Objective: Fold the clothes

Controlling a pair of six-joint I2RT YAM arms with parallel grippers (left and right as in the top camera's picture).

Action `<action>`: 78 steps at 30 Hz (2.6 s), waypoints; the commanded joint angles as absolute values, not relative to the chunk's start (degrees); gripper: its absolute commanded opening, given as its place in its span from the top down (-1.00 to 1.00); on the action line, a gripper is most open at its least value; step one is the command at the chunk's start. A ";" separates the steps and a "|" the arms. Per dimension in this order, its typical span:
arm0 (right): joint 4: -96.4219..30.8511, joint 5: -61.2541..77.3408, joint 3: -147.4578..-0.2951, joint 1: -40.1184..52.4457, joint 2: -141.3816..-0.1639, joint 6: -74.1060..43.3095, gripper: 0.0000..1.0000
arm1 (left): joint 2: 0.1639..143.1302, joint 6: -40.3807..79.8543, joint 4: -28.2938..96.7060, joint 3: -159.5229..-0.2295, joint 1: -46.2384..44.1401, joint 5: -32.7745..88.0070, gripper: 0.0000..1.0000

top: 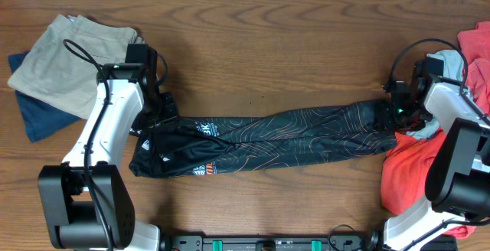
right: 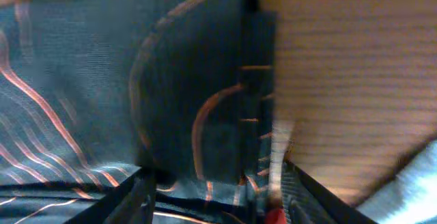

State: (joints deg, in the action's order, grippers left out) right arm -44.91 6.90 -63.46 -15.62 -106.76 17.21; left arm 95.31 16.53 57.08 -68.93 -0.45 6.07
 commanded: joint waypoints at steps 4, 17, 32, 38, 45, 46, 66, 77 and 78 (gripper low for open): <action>-44.86 15.25 -61.80 -15.35 -106.83 18.46 0.85 | 95.15 16.84 57.28 -68.55 -0.36 6.50 0.31; -41.80 0.12 -65.58 -17.26 -106.83 5.10 0.98 | 95.15 16.84 57.28 -68.55 -0.34 6.50 0.31; -48.56 -0.30 -76.51 -18.35 -106.83 6.39 0.98 | 95.15 16.88 57.08 -68.55 -0.36 7.11 0.31; -51.81 -0.75 -76.51 -16.01 -106.80 6.00 0.98 | 95.15 16.91 57.08 -68.55 -0.36 7.11 0.31; -52.03 1.08 -76.51 -7.11 -106.80 5.13 0.97 | 95.15 18.15 57.08 -68.55 -0.36 7.11 0.29; -52.14 1.08 -76.51 -5.54 -106.83 5.08 0.98 | 95.15 18.15 57.12 -68.55 -0.36 7.11 0.29; -57.49 1.96 -76.40 17.34 -106.83 2.13 0.97 | 95.15 18.11 57.08 -68.55 -0.34 7.07 0.29; -60.27 1.98 -76.40 19.94 -106.83 2.17 0.98 | 95.15 18.09 56.84 -68.55 -0.34 7.03 0.29; -60.47 2.02 -76.40 19.94 -106.83 2.17 0.97 | 95.15 18.09 56.82 -68.55 -0.34 7.03 0.29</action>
State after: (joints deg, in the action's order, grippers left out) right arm -60.12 1.65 -75.88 19.29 -106.76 3.09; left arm 95.31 17.82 56.73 -68.93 -0.45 7.16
